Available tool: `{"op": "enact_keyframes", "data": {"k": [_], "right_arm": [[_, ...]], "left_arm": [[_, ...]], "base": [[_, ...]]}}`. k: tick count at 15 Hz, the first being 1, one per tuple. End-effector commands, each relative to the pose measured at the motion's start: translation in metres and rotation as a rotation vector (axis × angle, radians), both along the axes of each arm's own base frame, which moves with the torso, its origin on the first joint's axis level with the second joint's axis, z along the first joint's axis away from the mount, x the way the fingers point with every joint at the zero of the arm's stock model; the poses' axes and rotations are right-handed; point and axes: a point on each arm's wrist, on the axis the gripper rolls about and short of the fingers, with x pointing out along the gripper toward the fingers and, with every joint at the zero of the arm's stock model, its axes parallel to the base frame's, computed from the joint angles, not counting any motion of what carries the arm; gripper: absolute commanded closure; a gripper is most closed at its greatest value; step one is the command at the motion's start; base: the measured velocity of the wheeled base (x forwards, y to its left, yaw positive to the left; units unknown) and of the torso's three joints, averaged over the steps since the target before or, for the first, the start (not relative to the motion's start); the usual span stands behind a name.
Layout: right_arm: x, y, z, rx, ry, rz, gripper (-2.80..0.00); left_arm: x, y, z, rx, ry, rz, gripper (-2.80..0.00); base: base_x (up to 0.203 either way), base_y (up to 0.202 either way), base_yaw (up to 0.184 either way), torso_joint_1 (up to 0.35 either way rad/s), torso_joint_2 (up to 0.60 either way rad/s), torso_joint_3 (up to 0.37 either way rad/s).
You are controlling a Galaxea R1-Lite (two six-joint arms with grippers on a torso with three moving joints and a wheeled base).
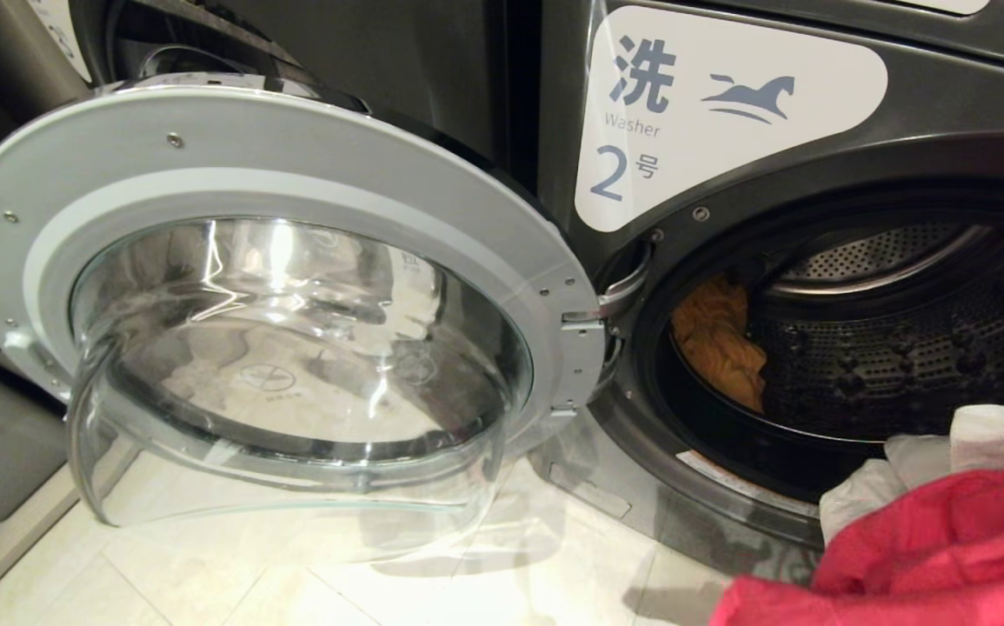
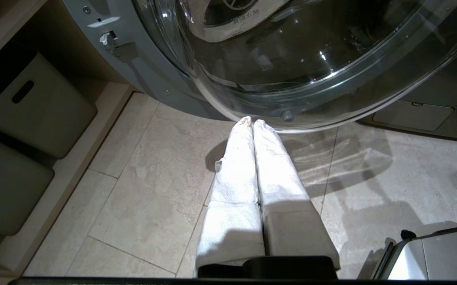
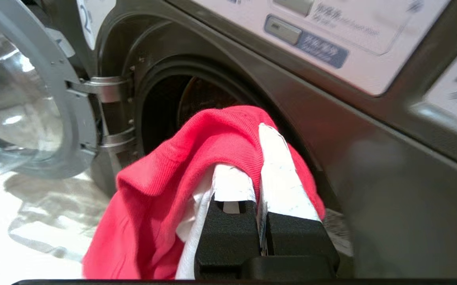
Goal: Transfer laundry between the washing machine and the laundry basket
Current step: Pick a cloth and place it into the basket
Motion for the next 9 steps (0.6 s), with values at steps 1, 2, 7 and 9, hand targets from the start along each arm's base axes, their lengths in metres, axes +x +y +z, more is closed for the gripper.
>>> {"op": "enact_keyframes", "data": {"k": [1,2,7,9], "right_arm": [[-0.009,-0.007,-0.002,-0.003,-0.039,-0.013,0.00],[-0.014,-0.011,-0.002,-0.005,-0.063,-0.021,0.00],[-0.042,-0.027,-0.002,0.023,-0.170,-0.084,0.00],[-0.047,-0.029,-0.005,0.033,-0.186,-0.096,0.00]], "left_arm": [[0.000,0.000,0.000,0.001,0.001,0.000,0.00],[0.000,0.000,0.000,0.001,0.001,0.000,0.00],[0.000,0.000,0.000,0.001,0.001,0.000,0.00],[0.000,0.000,0.000,0.001,0.001,0.000,0.00]], "base": [[0.000,0.000,0.000,0.000,0.00,0.000],[0.000,0.000,0.000,0.000,0.00,0.000],[0.000,0.000,0.000,0.000,0.00,0.000],[0.000,0.000,0.000,0.000,0.00,0.000]]}}
